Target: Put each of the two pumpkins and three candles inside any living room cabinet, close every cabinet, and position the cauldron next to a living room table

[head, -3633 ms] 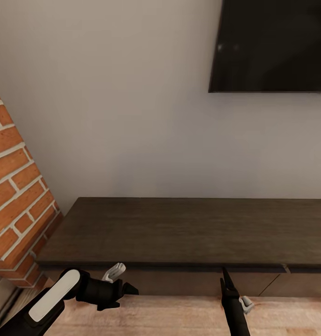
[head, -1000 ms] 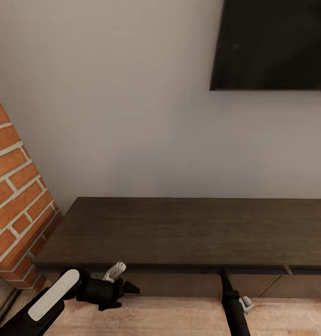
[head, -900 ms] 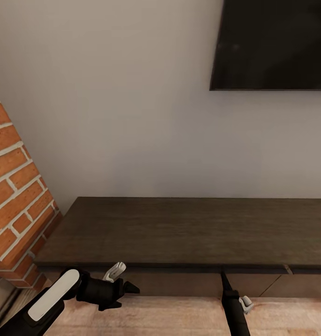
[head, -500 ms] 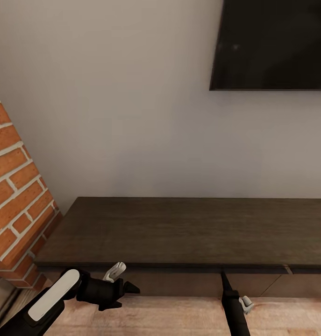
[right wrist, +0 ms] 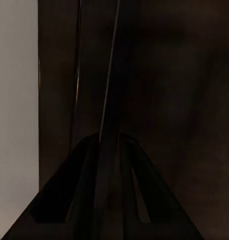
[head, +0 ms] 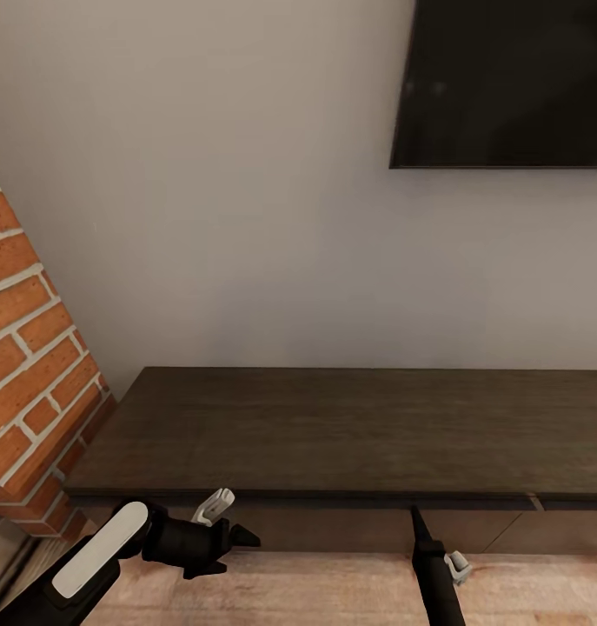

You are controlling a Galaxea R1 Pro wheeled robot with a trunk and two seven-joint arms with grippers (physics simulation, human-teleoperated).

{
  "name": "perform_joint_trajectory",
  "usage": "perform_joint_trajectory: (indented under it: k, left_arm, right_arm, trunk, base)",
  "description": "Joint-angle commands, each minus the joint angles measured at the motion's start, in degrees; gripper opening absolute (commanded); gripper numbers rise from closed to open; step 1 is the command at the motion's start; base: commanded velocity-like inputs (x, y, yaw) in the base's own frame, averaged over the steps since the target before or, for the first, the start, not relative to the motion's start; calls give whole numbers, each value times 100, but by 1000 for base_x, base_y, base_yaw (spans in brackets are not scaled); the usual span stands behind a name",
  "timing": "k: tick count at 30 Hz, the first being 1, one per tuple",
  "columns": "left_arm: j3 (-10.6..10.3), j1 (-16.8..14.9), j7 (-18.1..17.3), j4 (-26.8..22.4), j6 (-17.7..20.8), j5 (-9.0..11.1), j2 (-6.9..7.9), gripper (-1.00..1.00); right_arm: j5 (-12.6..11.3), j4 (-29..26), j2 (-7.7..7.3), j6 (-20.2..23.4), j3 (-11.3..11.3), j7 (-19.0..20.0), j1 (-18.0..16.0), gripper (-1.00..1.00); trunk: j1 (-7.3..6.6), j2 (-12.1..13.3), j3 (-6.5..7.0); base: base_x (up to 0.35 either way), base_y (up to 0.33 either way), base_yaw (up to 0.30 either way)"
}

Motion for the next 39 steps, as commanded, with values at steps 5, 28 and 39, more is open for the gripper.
perform_joint_trajectory:
  k: [5,28,39]
  left_arm:
    - [-11,-5,55,-6,-3,61,4,100]
    - [-11,-13,55,-6,-3,61,4,100]
    - [-11,-7,55,-5,-3,61,4,100]
  right_arm:
    - [-80,12,-10,19,56,14,-1,-100]
    - [-80,12,-7,19,56,5,-1,-100]
    - [-86,12,-5,19,56,-4,-1,-100]
  trunk:
    - [0,-2,-6]
    - [0,-2,-6]
    - [0,-2,-6]
  base:
    - [-31,0,0]
    - [-195,0,0]
    - [-188,0,0]
